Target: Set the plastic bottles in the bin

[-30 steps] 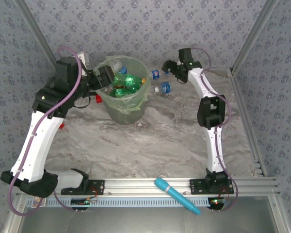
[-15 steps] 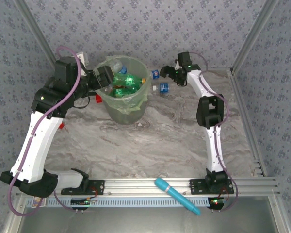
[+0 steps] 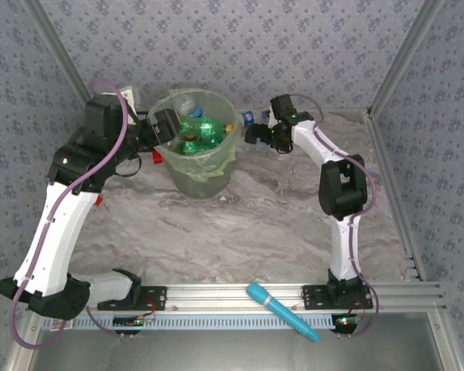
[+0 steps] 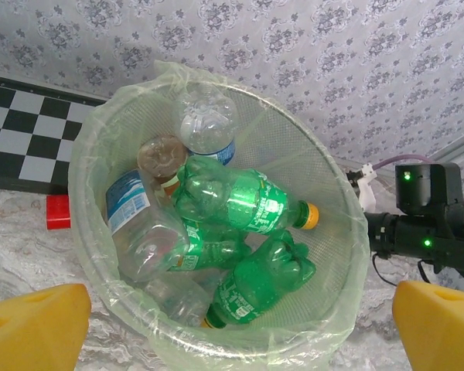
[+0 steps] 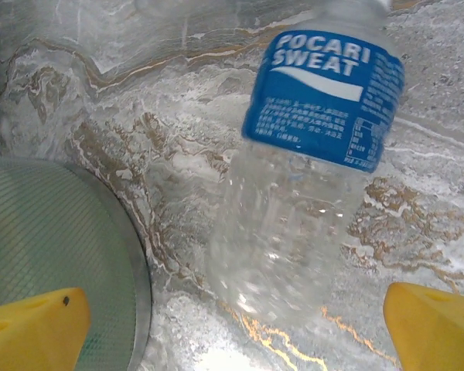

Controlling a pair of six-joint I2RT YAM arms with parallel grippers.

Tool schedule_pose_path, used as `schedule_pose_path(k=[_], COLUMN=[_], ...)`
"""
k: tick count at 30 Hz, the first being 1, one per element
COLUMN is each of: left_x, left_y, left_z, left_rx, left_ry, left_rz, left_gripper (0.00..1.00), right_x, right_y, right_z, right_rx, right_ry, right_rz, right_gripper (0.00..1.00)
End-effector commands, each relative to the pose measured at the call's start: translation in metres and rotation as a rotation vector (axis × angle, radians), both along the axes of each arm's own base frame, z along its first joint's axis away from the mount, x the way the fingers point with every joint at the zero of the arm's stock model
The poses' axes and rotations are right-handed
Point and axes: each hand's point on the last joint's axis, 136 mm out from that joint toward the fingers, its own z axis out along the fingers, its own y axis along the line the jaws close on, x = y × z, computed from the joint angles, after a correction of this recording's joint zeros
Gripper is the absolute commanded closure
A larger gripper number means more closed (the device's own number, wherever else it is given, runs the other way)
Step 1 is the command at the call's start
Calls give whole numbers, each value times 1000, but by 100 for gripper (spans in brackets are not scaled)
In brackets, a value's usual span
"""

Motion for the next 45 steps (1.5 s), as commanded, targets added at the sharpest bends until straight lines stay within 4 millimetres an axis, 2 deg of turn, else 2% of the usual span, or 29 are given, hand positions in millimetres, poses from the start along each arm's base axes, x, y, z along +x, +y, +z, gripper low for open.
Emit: schedule_pose_path(k=[1, 7, 13, 18, 25, 29, 35, 40, 45], left_x=[-7, -12, -16, -15, -14, -13, -15, -14, -13], left_y=[2, 6, 11, 13, 13, 14, 17, 18, 16], left_z=[11, 13, 13, 12, 13, 13, 15, 12, 12], left_rx=[0, 6, 20, 29, 34, 39, 44, 48, 42], left_ry=[-46, -50, -50, -49, -52, -54, -59, -55, -55], left_rz=[-17, -11, 2, 9, 7, 8, 12, 13, 6], left_gripper=[0, 0, 0, 0, 0, 0, 0, 0, 0], right_x=[-3, 10, 34, 45, 58, 57, 49, 35, 22], right_y=[-11, -16, -13, -20, -20, -23, -27, -30, -33], right_z=[1, -19, -22, -32, -49, -65, -66, -67, -75], right_rx=[-76, -120, -19, 33, 36, -4, -76, -133, -149], right_ry=[-24, 22, 9, 66, 101, 142, 136, 133, 145], right_rz=[0, -82, -231, -431, -528, -541, -505, -467, -460], right_gripper=[1, 1, 1, 1, 1, 1, 0, 12, 19])
